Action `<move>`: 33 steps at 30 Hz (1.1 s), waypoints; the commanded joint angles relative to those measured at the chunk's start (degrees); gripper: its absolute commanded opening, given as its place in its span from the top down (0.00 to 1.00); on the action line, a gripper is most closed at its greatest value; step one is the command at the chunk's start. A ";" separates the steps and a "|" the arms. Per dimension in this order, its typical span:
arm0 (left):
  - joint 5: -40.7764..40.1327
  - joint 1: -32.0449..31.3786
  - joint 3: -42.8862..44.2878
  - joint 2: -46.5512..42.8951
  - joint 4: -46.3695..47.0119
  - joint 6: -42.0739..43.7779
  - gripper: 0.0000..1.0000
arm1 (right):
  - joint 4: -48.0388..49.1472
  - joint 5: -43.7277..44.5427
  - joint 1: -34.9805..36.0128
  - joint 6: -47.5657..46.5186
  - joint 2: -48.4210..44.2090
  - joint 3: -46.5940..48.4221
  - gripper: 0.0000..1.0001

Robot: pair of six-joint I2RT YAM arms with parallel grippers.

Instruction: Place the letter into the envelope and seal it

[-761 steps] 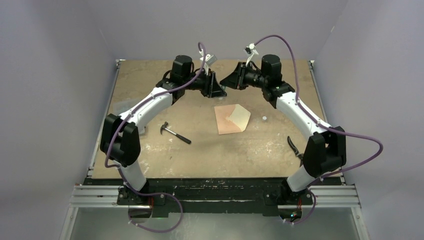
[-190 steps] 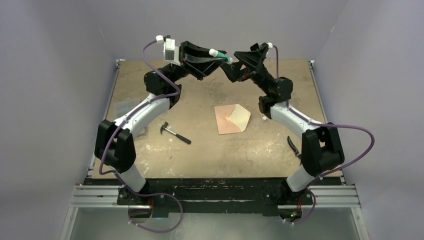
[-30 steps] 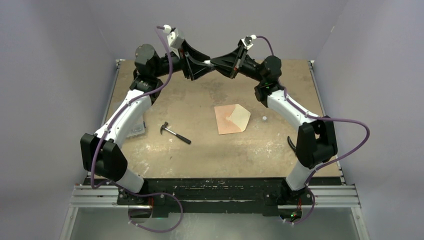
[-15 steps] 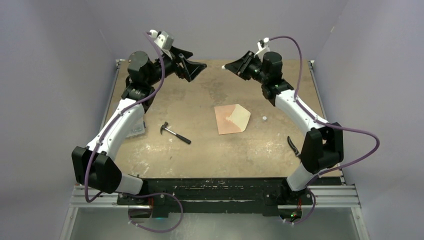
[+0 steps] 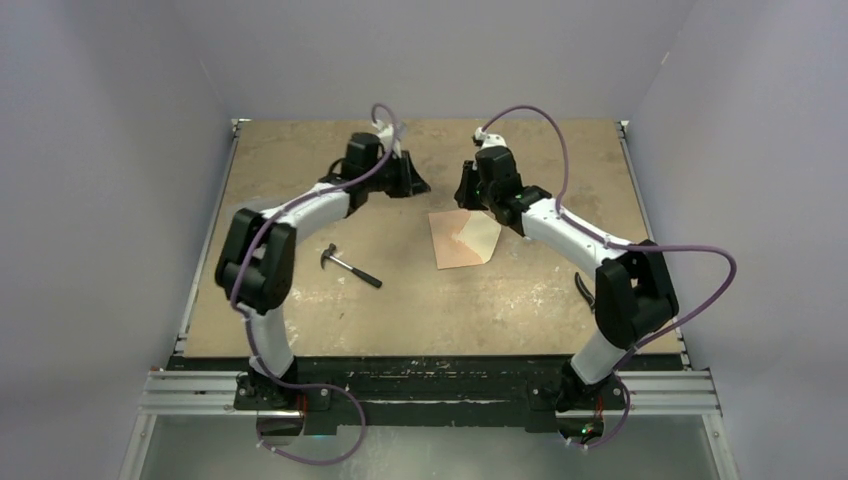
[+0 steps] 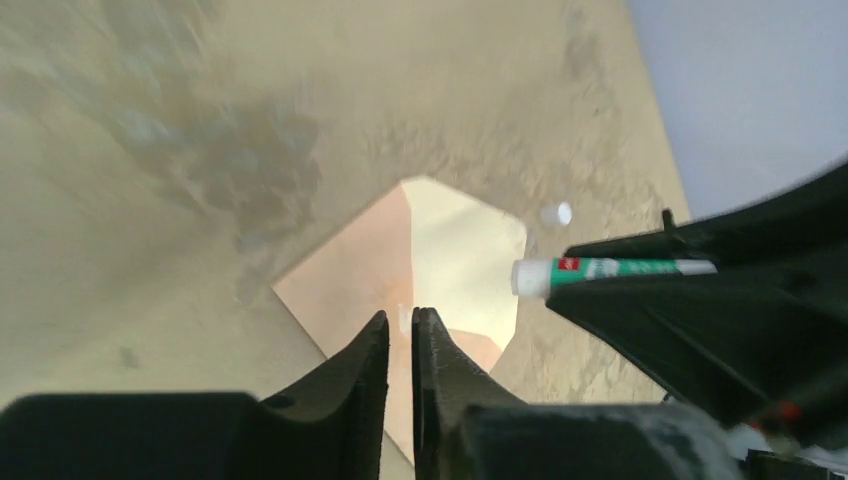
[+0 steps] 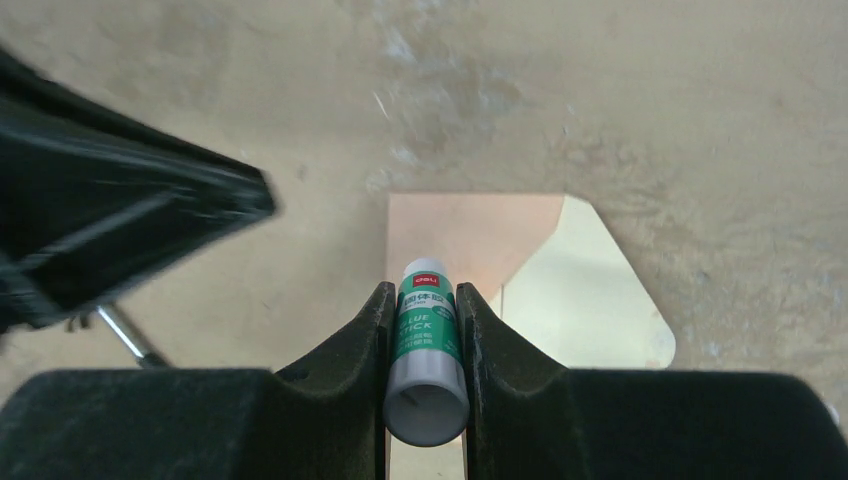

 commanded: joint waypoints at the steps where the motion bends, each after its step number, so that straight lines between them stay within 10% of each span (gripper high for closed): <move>1: -0.99 -4.92 5.25 8.05 -0.95 -5.17 0.92 | -0.20 6.12 2.54 -2.71 0.80 -3.56 1.00; 33: -11.98 -5.75 6.39 23.42 -8.71 -1.50 1.00 | 3.94 11.29 7.46 -4.45 14.16 -4.75 1.00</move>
